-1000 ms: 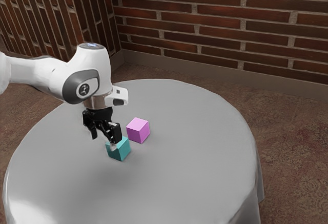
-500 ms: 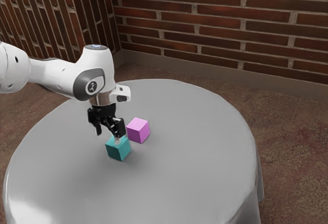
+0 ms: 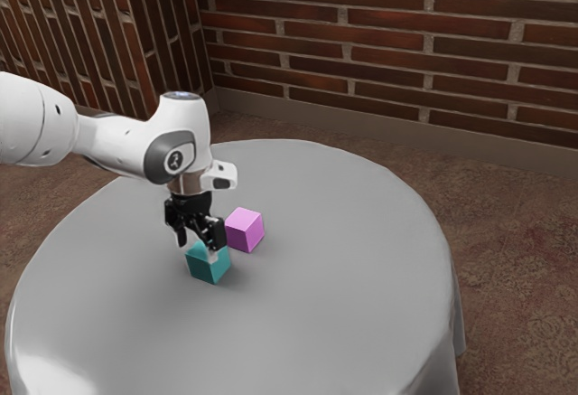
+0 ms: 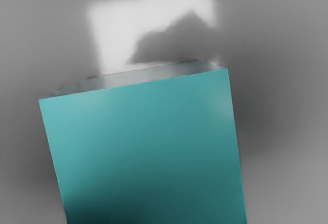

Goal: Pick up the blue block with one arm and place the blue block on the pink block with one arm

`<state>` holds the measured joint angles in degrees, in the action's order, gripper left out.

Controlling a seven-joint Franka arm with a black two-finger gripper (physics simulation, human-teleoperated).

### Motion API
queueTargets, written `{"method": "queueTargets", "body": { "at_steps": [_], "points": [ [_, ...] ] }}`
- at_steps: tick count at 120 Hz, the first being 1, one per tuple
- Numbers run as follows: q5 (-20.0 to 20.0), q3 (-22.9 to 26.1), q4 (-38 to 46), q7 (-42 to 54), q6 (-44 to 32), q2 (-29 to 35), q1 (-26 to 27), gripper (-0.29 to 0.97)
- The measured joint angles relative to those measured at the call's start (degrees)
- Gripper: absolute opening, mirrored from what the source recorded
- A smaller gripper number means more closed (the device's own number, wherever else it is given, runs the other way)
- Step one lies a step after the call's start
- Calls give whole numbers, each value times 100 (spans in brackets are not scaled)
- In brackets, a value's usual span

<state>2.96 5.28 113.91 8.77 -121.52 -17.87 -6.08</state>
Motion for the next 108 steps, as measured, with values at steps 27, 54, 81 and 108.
{"method": "queueTargets", "body": {
  "at_steps": [27, 54, 81, 108],
  "points": [
    [-12, 7, -187, 93, -38, -254, 4, 68],
    [-15, 8, -287, 158, -55, -423, 13, 68],
    [-19, 8, -301, 208, -115, -470, 1, 68],
    [-23, 7, -354, 244, -209, -585, 1, 68]
  ]
}}
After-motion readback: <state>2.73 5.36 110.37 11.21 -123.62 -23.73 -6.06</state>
